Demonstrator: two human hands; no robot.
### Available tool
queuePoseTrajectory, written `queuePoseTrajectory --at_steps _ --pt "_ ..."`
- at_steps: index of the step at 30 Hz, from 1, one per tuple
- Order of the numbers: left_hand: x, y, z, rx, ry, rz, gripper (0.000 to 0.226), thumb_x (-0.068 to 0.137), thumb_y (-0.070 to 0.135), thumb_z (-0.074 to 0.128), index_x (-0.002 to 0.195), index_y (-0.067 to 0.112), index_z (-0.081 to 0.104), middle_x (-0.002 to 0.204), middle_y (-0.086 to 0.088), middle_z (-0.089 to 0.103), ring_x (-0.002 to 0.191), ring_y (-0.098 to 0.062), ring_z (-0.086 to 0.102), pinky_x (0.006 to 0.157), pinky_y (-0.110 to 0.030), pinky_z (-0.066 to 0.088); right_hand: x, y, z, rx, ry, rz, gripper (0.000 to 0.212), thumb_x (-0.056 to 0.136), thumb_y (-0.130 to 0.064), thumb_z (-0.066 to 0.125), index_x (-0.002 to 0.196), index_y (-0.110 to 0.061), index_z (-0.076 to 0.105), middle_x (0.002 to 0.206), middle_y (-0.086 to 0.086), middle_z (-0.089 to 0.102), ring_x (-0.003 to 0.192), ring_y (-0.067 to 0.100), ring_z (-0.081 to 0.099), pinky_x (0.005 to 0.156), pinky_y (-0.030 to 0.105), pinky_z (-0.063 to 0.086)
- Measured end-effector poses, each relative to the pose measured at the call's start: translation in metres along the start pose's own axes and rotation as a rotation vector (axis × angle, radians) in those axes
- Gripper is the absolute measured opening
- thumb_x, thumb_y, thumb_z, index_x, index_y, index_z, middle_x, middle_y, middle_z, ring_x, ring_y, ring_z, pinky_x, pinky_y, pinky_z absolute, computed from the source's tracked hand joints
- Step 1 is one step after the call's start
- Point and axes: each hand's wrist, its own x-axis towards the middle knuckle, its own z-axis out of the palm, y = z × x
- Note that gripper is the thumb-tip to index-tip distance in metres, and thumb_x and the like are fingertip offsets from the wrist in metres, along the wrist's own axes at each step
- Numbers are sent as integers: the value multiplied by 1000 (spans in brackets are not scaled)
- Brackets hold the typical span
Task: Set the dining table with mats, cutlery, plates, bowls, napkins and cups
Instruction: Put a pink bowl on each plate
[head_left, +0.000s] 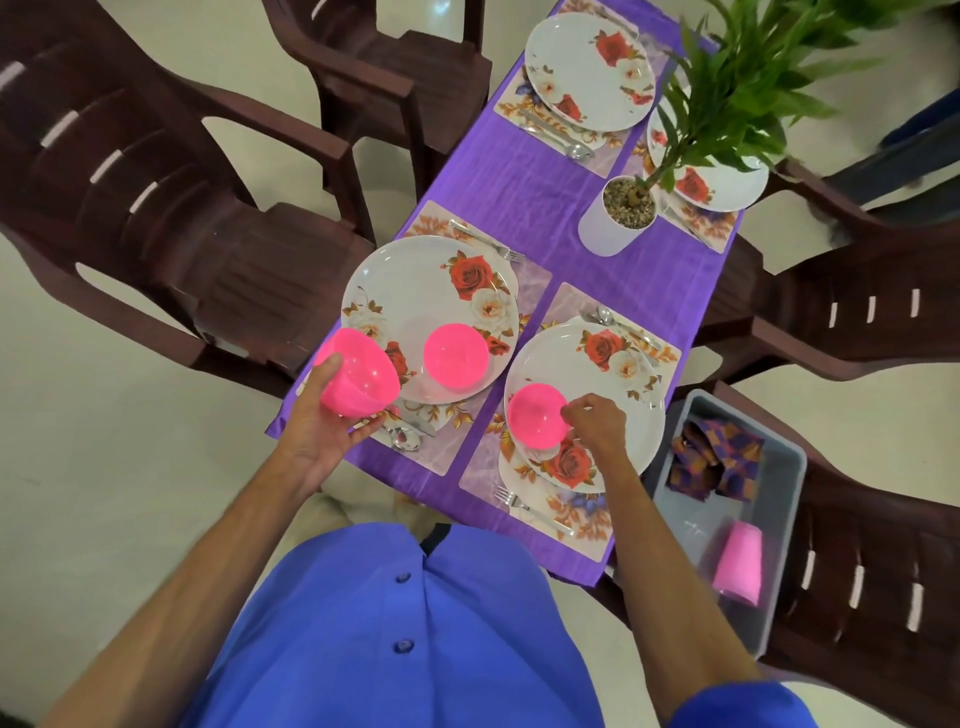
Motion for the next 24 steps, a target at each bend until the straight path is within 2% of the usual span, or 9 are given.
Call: queuePoseTrajectory --at_steps 3,5,8,12,14,17,21,23,24 --pt "0 0 -4 -6 -6 3 118 44 63 95 146 27 48 140 -12 60 119 -30 68 81 -42 63 -2 -8 1 -84 13 -15 22 82 -41 68 83 -20 66 84 -3 70 79 21 69 80 39 59" --pt "0 0 -8 -1 -10 12 125 41 66 96 149 26 46 140 -13 60 120 -31 67 85 -43 62 -4 -18 4 -173 128 -75 28 86 -47 62 88 -19 65 87 -3 65 84 21 63 76 34 51" --pt "0 1 -14 -4 0 22 126 41 68 95 149 26 47 142 -14 59 124 -33 65 95 -48 59 -11 -44 18 -118 291 -262 27 93 -39 61 97 -14 71 95 1 70 89 20 65 77 34 52" --pt "-1 3 -17 -8 26 19 116 45 65 94 145 27 49 140 -14 60 125 -34 64 95 -49 59 -21 -89 54 11 70 -408 24 96 -32 65 100 -11 73 96 4 76 90 20 70 82 34 55" --pt "-2 5 -17 -14 40 19 95 57 61 88 138 28 53 138 -13 61 126 -34 64 91 -47 60 -23 -107 73 -25 -26 -374 32 93 -32 70 113 -7 71 109 10 76 102 26 69 87 30 49" --pt "-1 8 -23 -40 57 39 69 74 56 77 133 29 55 138 -14 61 126 -35 64 94 -48 59 -22 -117 94 -73 -50 -321 43 90 -18 71 126 2 58 116 16 71 108 35 65 79 30 42" --pt "1 12 -35 -64 80 68 54 85 52 69 134 30 55 141 -16 59 124 -36 64 90 -48 60 -14 -128 96 -73 -22 -238 40 87 -7 70 124 6 59 107 16 71 96 29 68 70 25 42" --pt "1 15 -39 -87 99 66 64 82 53 71 138 29 54 143 -15 59 124 -36 65 84 -45 62 -3 -134 92 -24 -38 -155 22 88 -8 70 107 3 71 83 8 75 66 9 63 69 18 50" --pt "2 16 -41 -95 106 67 69 81 54 72 141 27 52 144 -15 58 125 -36 64 82 -44 63 4 -137 90 11 -29 -121 16 87 -9 69 98 1 77 66 1 73 58 1 57 77 20 56"
